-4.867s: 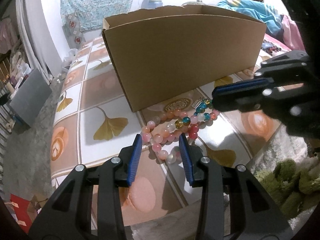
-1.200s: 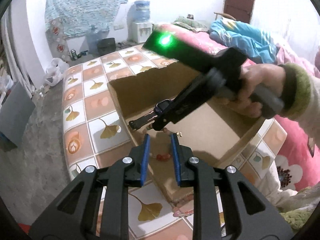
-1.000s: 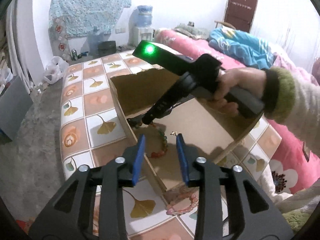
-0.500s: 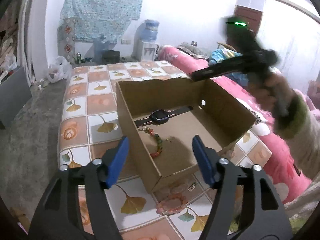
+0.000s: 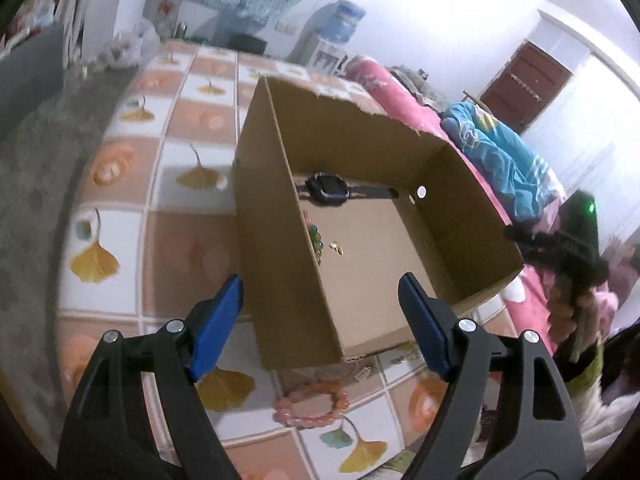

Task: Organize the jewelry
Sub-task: 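Withdraw both tools up out of the box, then move both open tools away from the box toward the table beside it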

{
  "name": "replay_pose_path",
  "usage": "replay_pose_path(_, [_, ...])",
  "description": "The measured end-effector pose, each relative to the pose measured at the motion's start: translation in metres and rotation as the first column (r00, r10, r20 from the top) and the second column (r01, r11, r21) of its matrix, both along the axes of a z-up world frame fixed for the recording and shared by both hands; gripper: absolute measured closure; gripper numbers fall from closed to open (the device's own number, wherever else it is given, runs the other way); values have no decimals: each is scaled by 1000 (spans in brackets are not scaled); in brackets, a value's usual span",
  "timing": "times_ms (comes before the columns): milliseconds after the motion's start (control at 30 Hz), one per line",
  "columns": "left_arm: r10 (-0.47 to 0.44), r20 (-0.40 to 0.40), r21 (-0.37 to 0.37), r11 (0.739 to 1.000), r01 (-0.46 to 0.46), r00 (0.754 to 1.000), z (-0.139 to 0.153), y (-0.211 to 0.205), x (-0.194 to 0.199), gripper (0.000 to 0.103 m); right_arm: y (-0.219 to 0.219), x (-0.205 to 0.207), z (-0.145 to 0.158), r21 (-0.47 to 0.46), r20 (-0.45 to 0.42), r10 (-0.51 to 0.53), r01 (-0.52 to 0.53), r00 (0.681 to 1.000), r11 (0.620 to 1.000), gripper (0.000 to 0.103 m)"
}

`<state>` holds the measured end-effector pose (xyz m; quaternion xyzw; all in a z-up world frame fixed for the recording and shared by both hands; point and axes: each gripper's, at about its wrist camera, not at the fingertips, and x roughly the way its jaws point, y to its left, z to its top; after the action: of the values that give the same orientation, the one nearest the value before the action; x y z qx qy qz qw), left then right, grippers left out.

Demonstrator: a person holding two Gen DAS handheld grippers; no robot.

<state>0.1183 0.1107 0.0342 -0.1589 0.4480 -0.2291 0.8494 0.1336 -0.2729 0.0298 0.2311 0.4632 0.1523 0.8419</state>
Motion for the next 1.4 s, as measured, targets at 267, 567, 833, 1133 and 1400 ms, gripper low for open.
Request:
replay_pose_path(267, [6, -22, -48, 999, -7, 1000, -5, -14, -2, 25, 14, -3, -4, -21, -3, 32, -32, 999, 999, 41])
replay_pose_path(567, [36, -22, -25, 999, -37, 999, 0, -20, -1, 23, 14, -2, -3, -21, -7, 46, -46, 999, 999, 41])
replay_pose_path(833, [21, -24, -10, 1000, -21, 1000, -3, -23, 4, 23, 11, 3, -3, -25, -9, 42, -42, 999, 999, 41])
replay_pose_path(1133, [23, -16, 27, 999, -23, 1000, -2, -26, 7, 23, 14, 0, -1, -30, -13, 45, -46, 999, 999, 41])
replay_pose_path(1400, [27, -12, 40, 999, -27, 1000, -2, -23, -1, 23, 20, -4, -4, -42, -16, 65, -65, 998, 997, 41])
